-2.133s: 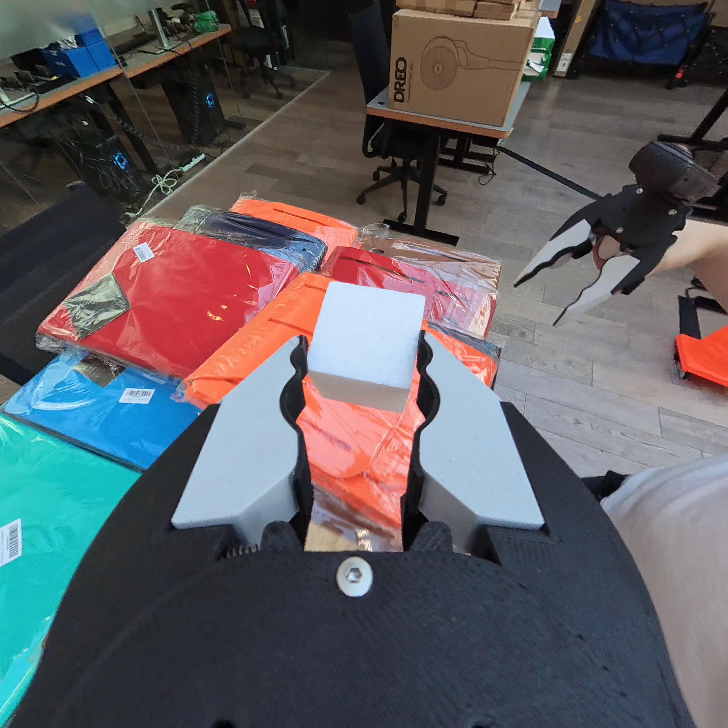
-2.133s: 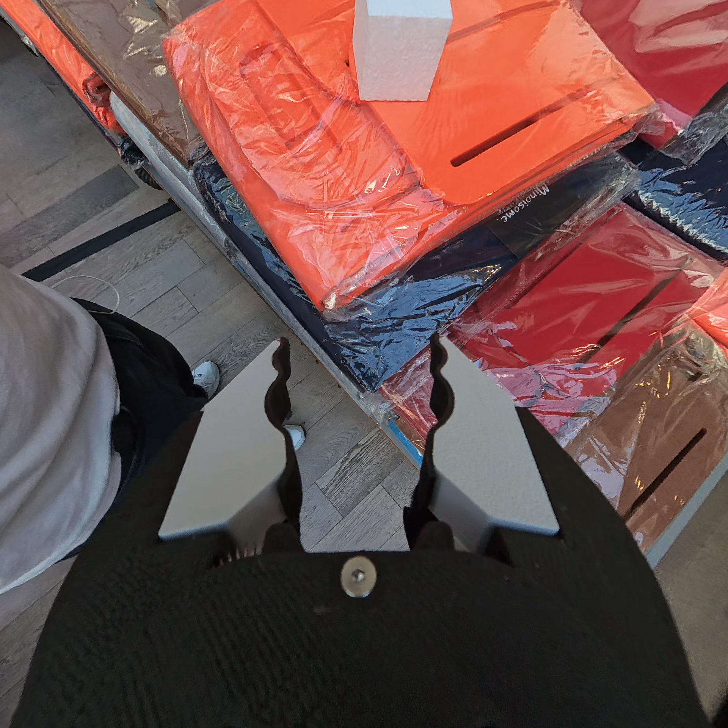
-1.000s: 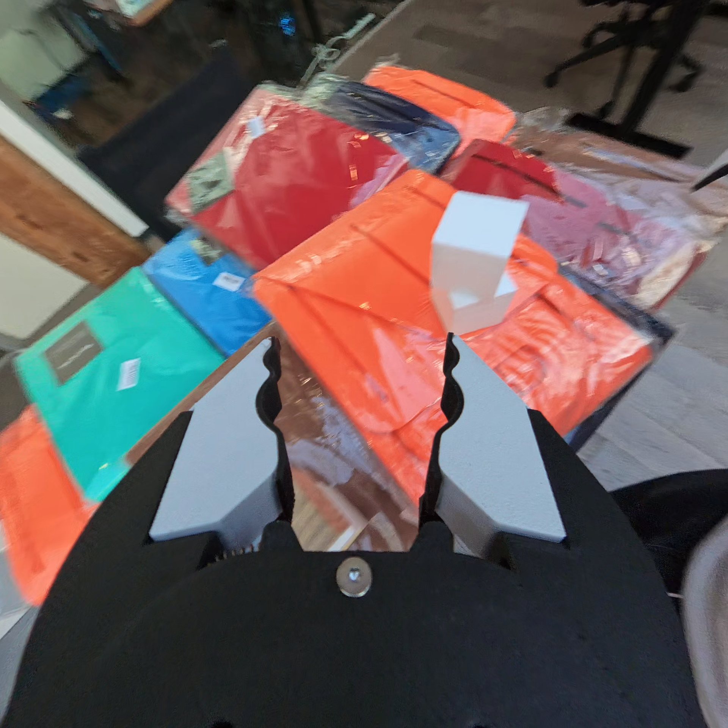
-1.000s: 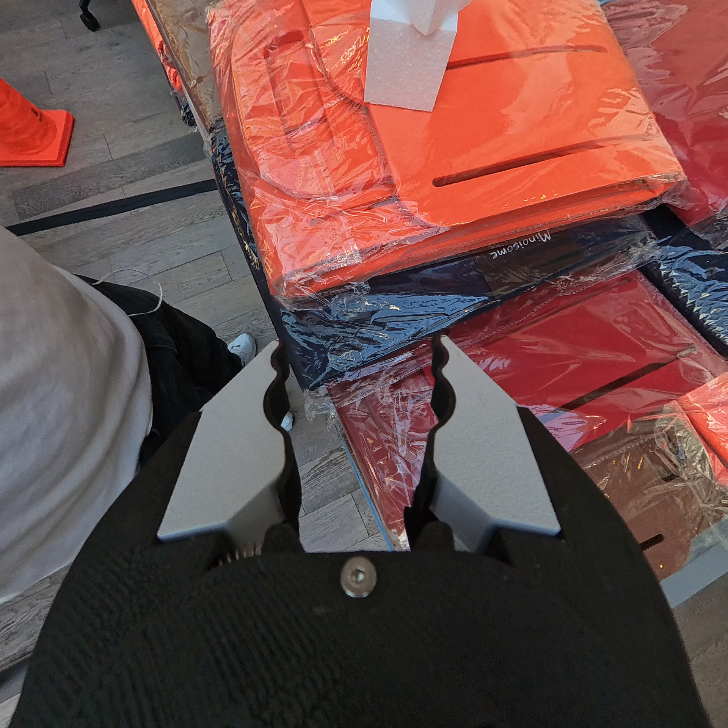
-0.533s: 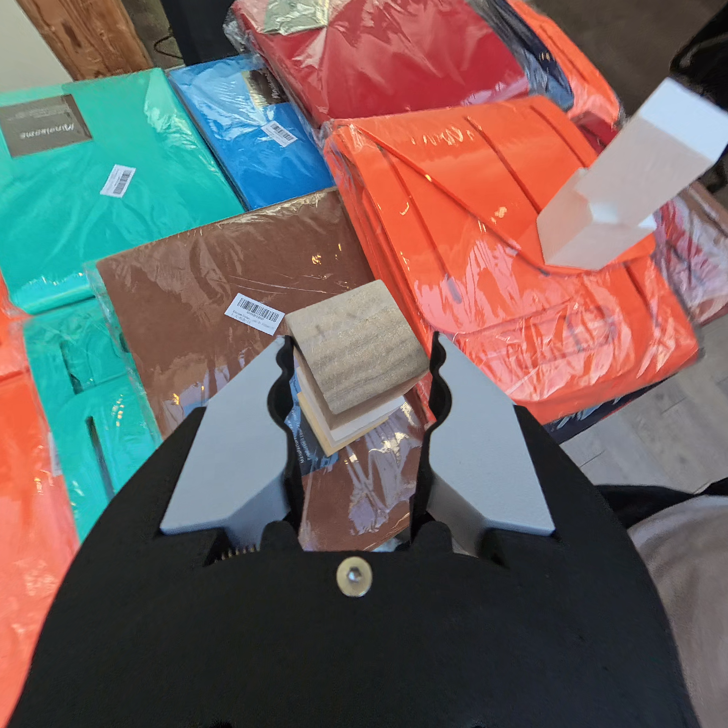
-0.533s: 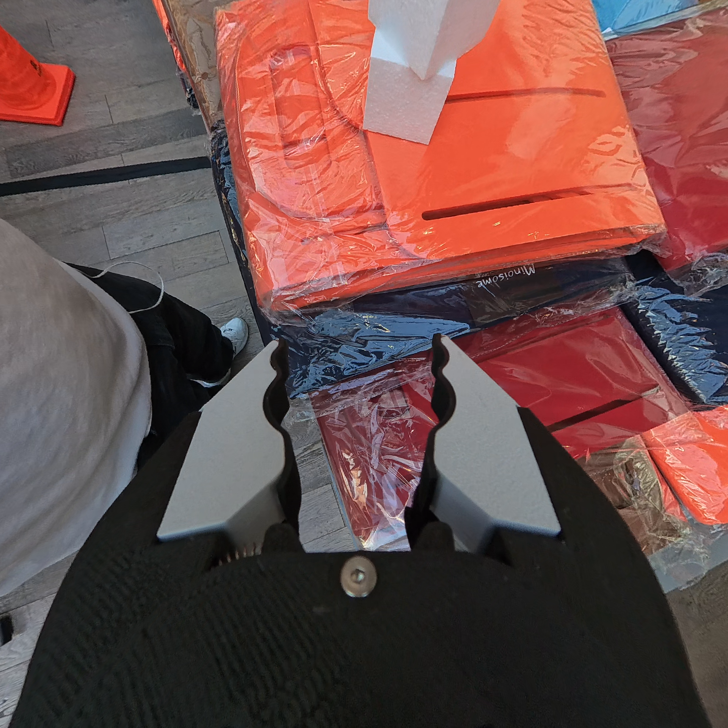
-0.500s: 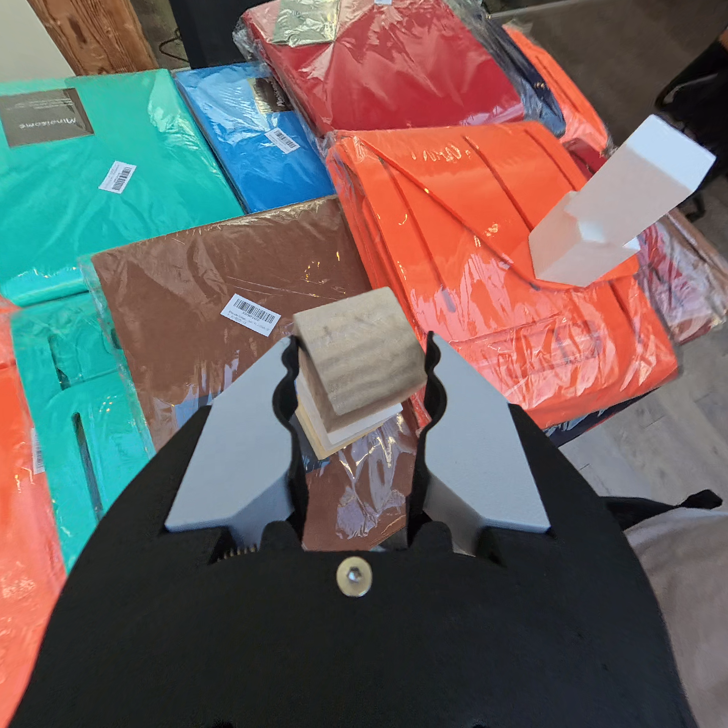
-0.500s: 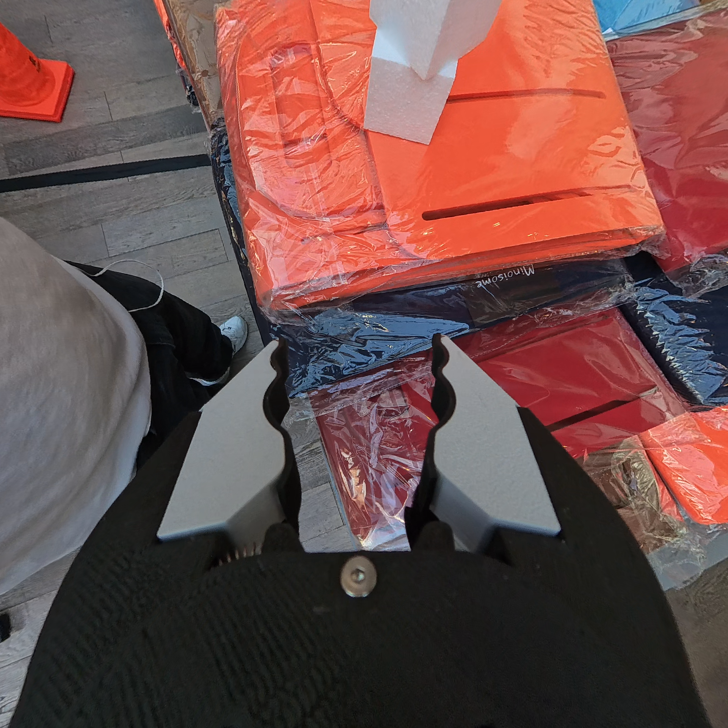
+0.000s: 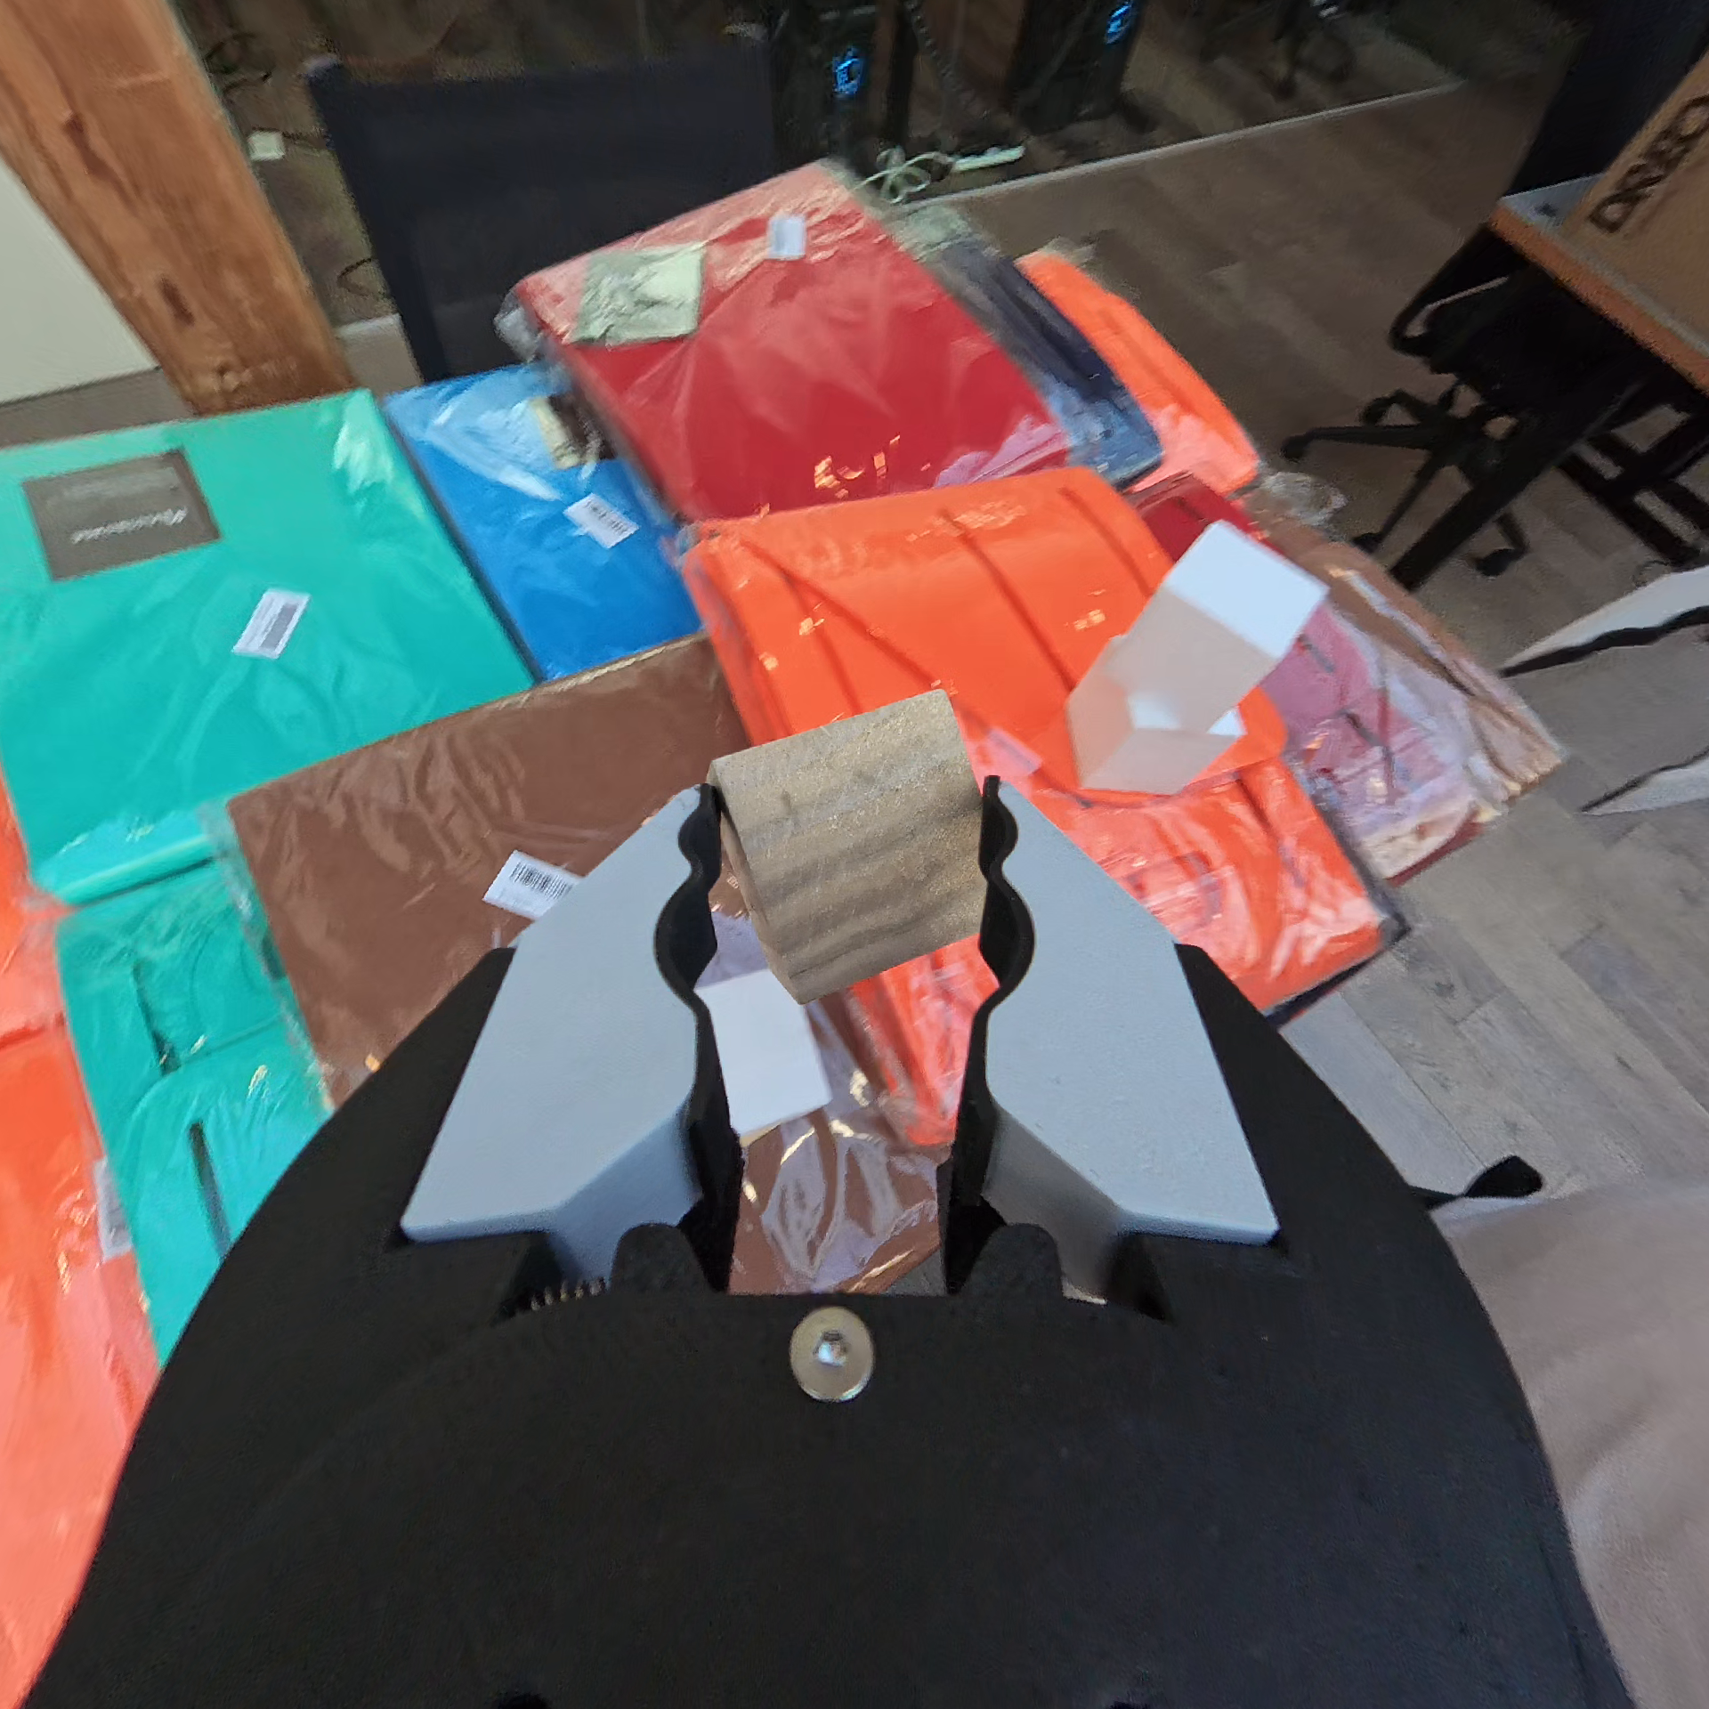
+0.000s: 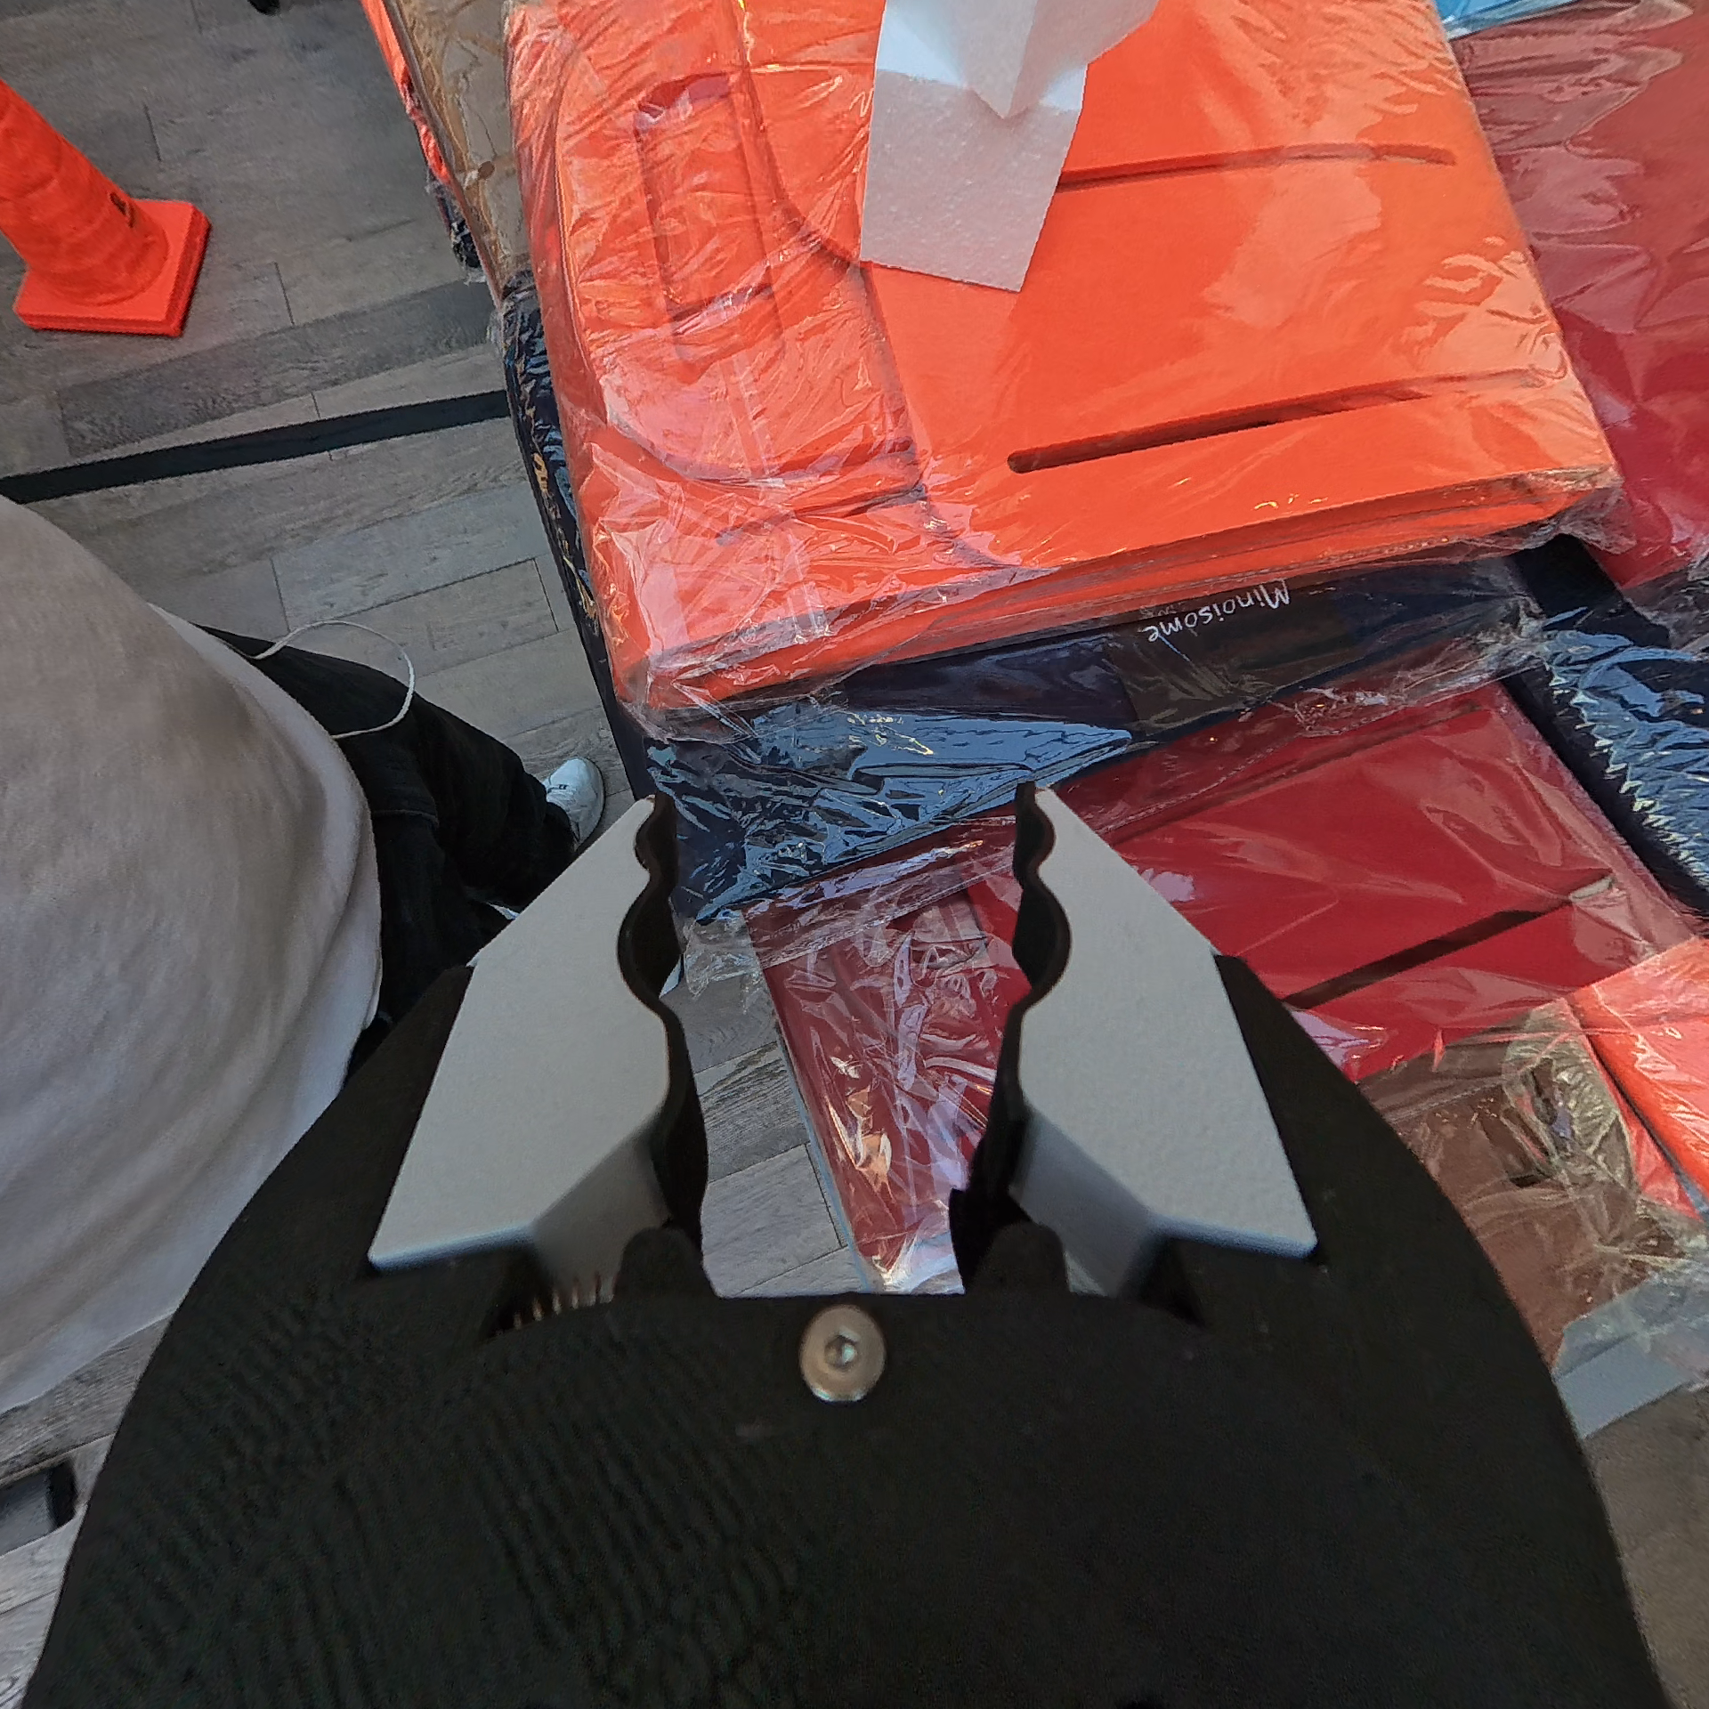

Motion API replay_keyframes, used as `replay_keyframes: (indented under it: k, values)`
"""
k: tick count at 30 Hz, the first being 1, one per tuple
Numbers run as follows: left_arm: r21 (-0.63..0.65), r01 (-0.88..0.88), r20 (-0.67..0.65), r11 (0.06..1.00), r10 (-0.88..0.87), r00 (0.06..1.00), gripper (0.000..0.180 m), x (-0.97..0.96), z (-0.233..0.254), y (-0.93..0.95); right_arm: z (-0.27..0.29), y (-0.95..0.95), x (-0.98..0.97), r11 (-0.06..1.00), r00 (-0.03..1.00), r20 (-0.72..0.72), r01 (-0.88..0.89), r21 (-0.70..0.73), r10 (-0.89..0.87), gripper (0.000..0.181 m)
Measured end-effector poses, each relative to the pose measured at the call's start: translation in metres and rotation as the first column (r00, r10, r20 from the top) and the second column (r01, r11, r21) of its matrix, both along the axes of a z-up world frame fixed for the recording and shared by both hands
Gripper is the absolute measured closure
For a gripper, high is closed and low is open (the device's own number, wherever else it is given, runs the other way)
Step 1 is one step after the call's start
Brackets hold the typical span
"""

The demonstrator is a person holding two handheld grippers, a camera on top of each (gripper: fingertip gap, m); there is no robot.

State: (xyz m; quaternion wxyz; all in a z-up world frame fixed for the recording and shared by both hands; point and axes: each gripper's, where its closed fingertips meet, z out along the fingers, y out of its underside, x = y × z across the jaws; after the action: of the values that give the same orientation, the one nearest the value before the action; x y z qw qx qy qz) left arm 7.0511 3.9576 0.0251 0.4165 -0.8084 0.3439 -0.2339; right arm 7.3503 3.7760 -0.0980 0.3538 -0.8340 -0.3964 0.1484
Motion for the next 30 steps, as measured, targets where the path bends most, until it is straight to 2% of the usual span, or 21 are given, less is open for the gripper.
replay_keyframes:
  k: [4,9,15,22,26,30]
  values:
    - [0.058,0.226,0.024,0.972,-0.228,0.973,0.124,0.07,0.051,-0.028,0.002,-0.001,0.001,1.0,1.0,-0.023,0.018,0.01,-0.018,0.109]
    - [-0.002,0.406,-0.044,0.914,-0.406,0.913,0.124,0.142,0.049,-0.041,0.0,-0.009,-0.001,0.999,0.998,-0.056,0.044,0.027,-0.043,0.109]
    - [-0.161,0.477,-0.175,0.864,-0.5,0.848,0.125,0.178,0.015,-0.034,-0.017,-0.032,0.006,0.995,0.991,-0.096,0.096,-0.024,-0.098,0.108]
    - [-0.285,0.491,-0.298,0.823,-0.563,0.771,0.125,0.188,-0.005,-0.033,-0.03,-0.048,0.014,0.988,0.98,-0.133,0.14,-0.072,-0.148,0.108]
    - [-0.385,0.478,-0.264,0.79,-0.59,0.763,0.124,0.193,-0.015,-0.037,-0.033,-0.049,0.013,0.987,0.98,-0.136,0.136,-0.081,-0.146,0.108]
    - [-0.409,0.473,-0.233,0.781,-0.59,0.773,0.123,0.195,-0.021,-0.034,-0.031,-0.047,0.011,0.988,0.979,-0.145,0.132,-0.074,-0.142,0.107]
